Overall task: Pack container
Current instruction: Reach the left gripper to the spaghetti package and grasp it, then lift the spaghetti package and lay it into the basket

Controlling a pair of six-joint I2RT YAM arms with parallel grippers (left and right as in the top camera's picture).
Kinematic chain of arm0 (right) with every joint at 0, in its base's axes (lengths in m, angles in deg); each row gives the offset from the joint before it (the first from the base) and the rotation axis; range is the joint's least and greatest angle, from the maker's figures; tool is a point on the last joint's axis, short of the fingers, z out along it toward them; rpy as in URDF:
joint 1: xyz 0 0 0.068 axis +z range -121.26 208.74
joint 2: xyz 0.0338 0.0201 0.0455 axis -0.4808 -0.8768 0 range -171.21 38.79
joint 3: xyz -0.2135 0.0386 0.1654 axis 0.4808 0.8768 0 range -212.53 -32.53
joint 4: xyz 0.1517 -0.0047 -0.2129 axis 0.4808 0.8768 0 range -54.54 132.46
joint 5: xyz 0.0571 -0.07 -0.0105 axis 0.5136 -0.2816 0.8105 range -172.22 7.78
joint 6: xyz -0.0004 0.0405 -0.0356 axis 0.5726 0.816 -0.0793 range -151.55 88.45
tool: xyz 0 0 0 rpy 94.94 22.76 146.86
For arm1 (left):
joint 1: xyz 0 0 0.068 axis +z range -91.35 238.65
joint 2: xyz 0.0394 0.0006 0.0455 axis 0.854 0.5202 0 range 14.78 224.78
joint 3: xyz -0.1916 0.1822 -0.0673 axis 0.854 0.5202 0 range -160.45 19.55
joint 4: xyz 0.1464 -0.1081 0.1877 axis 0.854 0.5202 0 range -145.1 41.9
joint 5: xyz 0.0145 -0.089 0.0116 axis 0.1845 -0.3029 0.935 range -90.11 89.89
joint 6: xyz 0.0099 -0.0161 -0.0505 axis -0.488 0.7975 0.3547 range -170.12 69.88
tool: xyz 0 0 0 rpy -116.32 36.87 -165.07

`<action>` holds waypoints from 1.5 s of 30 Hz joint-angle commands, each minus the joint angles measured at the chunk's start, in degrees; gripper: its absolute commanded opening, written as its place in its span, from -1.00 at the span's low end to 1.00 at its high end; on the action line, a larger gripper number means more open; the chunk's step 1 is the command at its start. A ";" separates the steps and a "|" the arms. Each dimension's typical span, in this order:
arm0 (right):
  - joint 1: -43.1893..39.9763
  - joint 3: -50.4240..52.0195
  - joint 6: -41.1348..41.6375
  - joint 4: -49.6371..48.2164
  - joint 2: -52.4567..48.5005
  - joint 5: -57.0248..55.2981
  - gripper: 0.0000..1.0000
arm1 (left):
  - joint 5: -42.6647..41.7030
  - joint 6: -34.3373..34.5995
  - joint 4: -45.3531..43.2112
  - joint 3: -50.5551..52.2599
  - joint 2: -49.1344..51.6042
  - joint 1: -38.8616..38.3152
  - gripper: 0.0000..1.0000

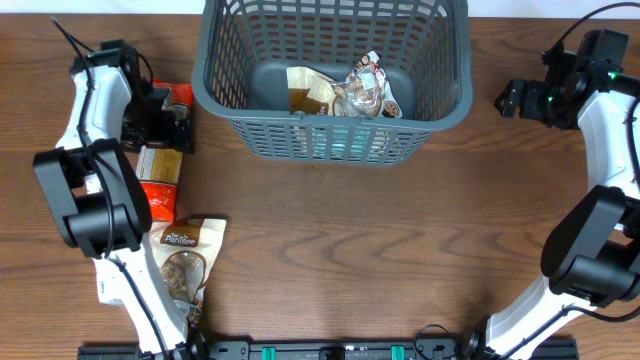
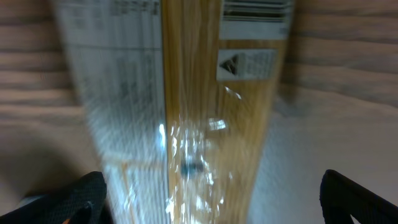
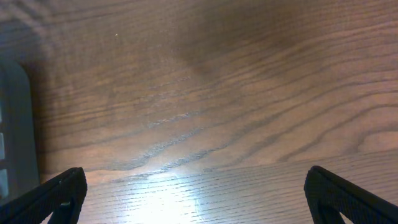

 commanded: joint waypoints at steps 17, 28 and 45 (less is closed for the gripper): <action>0.39 0.35 -2.14 -0.17 -0.26 0.22 0.99 | 0.59 -0.76 -0.87 0.24 4.37 0.15 0.33; 0.39 0.35 -2.14 0.13 -0.26 0.24 0.99 | 0.39 0.87 0.90 0.09 4.09 0.15 -0.88; 0.79 0.35 -2.12 1.05 -0.26 0.24 0.98 | -0.52 7.10 -1.62 -2.56 -23.89 0.13 -0.89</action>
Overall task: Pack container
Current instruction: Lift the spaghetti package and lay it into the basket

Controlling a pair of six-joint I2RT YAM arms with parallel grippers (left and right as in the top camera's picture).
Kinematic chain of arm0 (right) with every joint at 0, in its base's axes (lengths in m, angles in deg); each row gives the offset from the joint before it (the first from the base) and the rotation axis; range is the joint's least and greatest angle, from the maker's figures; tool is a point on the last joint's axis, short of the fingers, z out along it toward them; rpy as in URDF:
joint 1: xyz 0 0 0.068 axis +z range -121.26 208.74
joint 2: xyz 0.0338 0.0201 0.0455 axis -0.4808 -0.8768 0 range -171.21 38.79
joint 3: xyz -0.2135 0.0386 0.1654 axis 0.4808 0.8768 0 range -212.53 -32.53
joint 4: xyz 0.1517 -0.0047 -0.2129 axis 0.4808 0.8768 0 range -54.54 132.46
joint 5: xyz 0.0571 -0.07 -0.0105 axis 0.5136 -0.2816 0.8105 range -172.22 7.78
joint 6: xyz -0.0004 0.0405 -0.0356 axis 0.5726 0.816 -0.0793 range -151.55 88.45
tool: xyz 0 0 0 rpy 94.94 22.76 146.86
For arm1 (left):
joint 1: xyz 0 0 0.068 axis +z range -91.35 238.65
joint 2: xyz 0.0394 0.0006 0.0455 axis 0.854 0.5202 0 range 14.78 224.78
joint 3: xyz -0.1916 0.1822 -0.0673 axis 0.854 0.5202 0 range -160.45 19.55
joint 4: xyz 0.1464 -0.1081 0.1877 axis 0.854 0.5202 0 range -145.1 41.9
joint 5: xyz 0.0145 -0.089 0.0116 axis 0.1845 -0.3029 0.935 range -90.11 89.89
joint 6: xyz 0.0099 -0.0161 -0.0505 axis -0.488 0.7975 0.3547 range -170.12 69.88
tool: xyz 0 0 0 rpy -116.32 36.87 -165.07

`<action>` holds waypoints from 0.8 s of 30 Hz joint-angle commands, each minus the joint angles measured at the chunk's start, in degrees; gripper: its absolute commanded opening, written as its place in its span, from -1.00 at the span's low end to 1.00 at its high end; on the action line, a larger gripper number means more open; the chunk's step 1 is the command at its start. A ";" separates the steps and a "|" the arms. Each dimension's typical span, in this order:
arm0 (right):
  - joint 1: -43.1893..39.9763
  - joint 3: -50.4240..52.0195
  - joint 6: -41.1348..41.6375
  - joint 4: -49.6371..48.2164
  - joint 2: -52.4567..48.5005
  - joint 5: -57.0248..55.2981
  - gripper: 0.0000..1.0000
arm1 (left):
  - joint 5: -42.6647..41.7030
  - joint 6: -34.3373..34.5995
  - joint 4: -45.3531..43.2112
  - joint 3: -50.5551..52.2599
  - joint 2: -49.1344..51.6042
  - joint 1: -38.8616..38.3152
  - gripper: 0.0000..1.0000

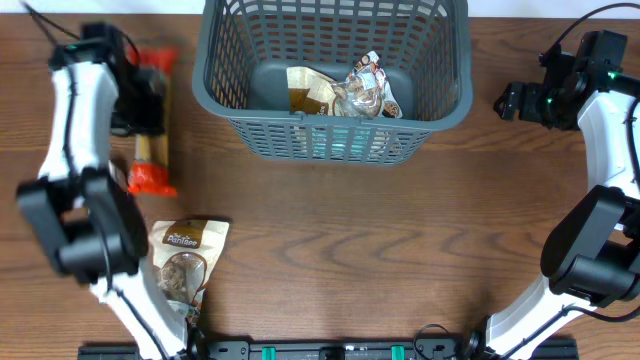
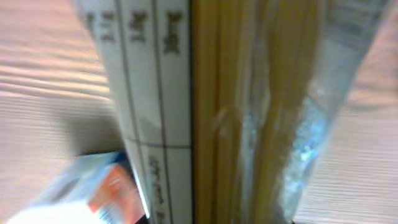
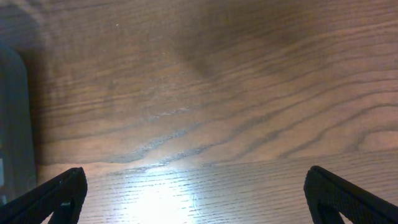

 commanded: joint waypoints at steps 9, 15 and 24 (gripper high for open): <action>0.66 0.35 -0.48 -0.37 -0.26 0.26 0.99 | -6.78 -0.61 -11.74 -2.03 -29.68 -5.20 -0.89; 0.63 0.35 -0.48 -0.52 -0.26 0.26 0.99 | -6.73 -18.16 -18.82 -2.03 -34.47 -19.30 -0.89; 0.63 0.35 -0.50 -0.76 -0.26 0.26 0.99 | -6.78 -47.54 -27.54 -2.03 -29.57 -35.23 -0.89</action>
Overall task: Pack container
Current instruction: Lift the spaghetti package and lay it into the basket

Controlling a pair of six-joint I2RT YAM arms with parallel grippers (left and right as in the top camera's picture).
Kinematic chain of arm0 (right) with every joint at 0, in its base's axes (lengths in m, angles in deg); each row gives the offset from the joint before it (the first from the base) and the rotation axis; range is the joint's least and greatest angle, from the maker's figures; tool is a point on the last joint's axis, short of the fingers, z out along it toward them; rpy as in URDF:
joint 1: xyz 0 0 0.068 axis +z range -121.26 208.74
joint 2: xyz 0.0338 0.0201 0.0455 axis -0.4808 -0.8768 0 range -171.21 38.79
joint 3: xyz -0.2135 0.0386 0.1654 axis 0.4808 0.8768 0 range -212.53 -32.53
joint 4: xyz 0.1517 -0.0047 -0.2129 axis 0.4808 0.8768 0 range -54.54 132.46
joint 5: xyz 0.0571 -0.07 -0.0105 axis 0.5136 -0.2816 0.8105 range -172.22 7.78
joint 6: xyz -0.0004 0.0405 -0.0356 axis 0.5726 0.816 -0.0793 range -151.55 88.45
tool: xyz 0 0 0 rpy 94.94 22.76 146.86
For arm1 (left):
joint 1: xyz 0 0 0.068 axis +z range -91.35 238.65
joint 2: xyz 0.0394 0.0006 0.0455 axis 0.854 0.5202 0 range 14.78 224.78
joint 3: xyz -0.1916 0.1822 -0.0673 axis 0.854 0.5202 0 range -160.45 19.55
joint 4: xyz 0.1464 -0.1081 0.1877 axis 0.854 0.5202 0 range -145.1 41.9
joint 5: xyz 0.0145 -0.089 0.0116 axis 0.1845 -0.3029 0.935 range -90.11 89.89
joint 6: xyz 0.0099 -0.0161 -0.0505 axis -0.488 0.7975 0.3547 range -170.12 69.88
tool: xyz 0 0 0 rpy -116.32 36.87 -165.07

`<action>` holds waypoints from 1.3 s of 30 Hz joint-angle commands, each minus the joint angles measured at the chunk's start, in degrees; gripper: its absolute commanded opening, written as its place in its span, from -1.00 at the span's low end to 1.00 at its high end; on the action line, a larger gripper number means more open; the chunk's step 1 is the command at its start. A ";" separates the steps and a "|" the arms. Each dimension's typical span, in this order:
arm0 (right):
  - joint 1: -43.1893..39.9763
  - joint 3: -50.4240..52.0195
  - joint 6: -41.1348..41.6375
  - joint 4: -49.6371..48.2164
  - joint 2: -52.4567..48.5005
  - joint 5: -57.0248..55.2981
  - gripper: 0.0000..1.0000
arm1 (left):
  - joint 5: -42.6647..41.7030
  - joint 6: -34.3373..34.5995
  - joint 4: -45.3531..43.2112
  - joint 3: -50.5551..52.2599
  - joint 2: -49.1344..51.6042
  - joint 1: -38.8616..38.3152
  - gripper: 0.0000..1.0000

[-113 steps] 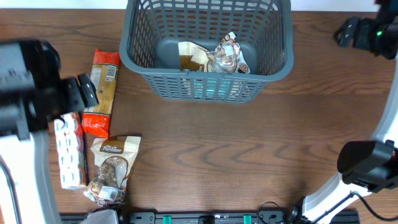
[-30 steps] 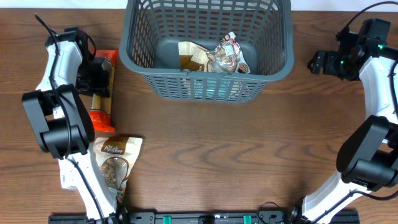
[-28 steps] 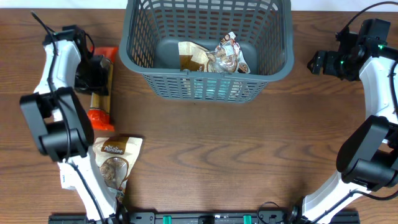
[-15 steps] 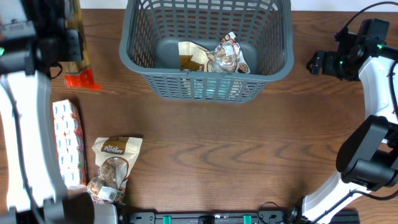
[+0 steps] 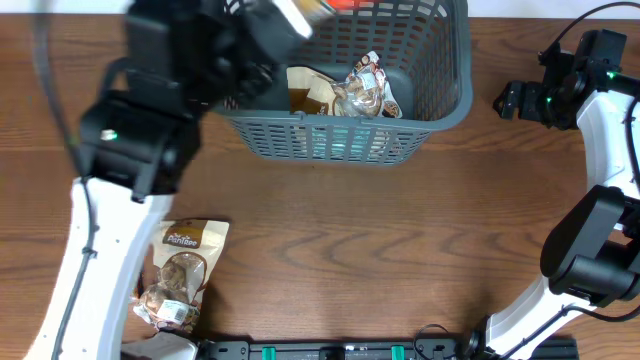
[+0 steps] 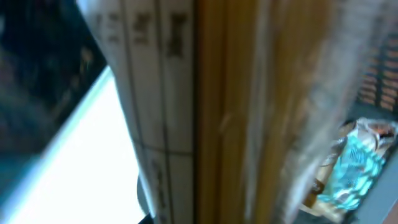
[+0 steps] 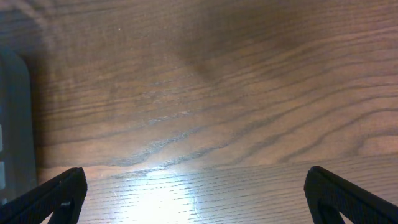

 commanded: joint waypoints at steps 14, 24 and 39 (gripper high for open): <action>0.46 0.35 -0.50 -0.22 -0.26 0.26 0.98 | 0.42 -10.51 -4.37 -1.73 24.30 -1.38 -0.89; 0.46 0.35 -0.94 -0.20 -0.26 0.26 0.99 | 0.39 -6.60 2.45 -1.73 29.11 -0.26 0.32; 0.57 0.35 -0.92 0.59 -0.26 0.50 0.98 | 9.64 5.84 3.08 -1.73 3.08 0.15 0.97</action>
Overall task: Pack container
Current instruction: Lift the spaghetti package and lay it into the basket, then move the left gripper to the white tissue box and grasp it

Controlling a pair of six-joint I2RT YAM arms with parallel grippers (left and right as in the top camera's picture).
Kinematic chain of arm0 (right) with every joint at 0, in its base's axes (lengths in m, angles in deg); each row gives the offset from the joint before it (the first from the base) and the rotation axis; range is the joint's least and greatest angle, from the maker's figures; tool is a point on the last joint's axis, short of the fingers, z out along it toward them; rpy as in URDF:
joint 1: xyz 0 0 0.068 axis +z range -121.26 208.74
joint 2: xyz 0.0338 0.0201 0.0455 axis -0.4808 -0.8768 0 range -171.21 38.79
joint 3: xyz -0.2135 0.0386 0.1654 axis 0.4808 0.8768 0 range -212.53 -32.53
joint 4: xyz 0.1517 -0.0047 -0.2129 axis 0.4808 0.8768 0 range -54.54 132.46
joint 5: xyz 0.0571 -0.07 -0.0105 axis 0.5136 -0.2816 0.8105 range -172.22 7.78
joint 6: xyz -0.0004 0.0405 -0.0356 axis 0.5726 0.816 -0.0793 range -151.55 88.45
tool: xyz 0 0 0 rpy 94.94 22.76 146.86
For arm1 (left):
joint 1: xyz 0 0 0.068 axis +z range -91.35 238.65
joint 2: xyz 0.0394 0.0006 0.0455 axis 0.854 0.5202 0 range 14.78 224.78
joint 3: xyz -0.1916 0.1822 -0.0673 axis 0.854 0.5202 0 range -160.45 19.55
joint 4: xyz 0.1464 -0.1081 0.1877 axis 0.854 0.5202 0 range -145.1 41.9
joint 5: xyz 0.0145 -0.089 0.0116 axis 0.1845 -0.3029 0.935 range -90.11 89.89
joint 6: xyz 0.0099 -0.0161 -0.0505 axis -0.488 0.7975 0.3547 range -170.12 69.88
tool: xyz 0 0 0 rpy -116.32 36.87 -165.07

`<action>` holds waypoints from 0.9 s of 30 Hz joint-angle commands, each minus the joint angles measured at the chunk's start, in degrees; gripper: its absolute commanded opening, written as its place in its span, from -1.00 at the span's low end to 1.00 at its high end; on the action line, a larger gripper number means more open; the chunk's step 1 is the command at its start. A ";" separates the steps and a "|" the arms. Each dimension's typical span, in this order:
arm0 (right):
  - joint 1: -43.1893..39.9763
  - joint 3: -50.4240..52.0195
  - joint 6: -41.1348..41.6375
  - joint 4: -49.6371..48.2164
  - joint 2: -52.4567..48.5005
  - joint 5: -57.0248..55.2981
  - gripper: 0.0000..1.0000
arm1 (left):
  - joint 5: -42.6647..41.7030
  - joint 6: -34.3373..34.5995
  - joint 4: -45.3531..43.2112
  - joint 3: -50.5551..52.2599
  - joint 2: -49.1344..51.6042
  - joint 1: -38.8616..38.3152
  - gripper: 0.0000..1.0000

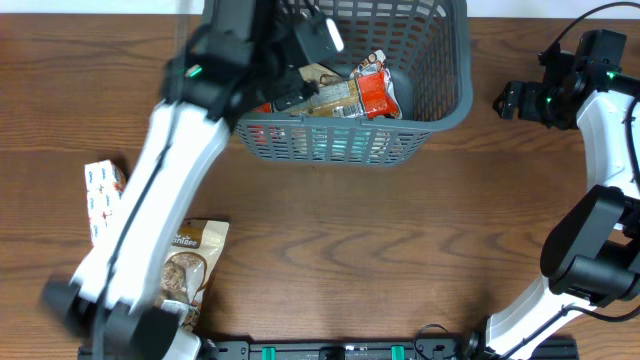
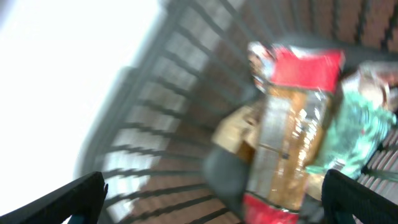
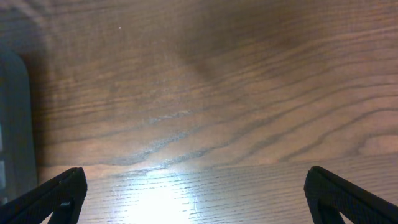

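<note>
The grey slatted basket [image 1: 445,105] stands at the back middle of the table. A long spaghetti packet [image 1: 340,97] with red ends lies across its contents. In the left wrist view the spaghetti packet [image 2: 289,143] rests below my left gripper [image 2: 211,205], which hangs open over the basket's inside with its fingers [image 2: 74,199] far apart and nothing between them. My right gripper [image 3: 202,199] is open above bare wood to the right of the basket; in the overhead view it shows as the right gripper [image 1: 512,100].
A brown bag [image 2: 233,134] and a teal snack packet [image 2: 348,143] lie under the spaghetti. A white box [image 1: 100,200] and a brown snack pouch [image 1: 185,260] lie on the table at the left. The basket's wall [image 3: 9,124] edges the right wrist view.
My left gripper held the spaghetti packet above the basket's left rim; now the packet lies inside the basket and the gripper is open over it. The right arm has not moved.
My left gripper stood open over the spaghetti packet on the table at the left. Then it was shut on the packet, lifted near the table's back left. Then it held it over the basket. Now the packet lies in the basket, let go.
</note>
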 commanded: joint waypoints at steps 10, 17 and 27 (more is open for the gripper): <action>0.59 0.33 -0.83 0.74 -0.26 0.44 0.98 | 13.33 22.62 22.62 -1.62 -21.99 13.42 0.97; 1.07 0.33 -0.85 0.50 -0.26 0.46 0.98 | 13.27 31.87 42.86 -0.39 -23.39 27.98 0.97; 2.32 0.33 -0.85 -0.59 -0.26 0.44 0.98 | 9.14 37.55 39.23 19.74 -21.38 46.16 0.97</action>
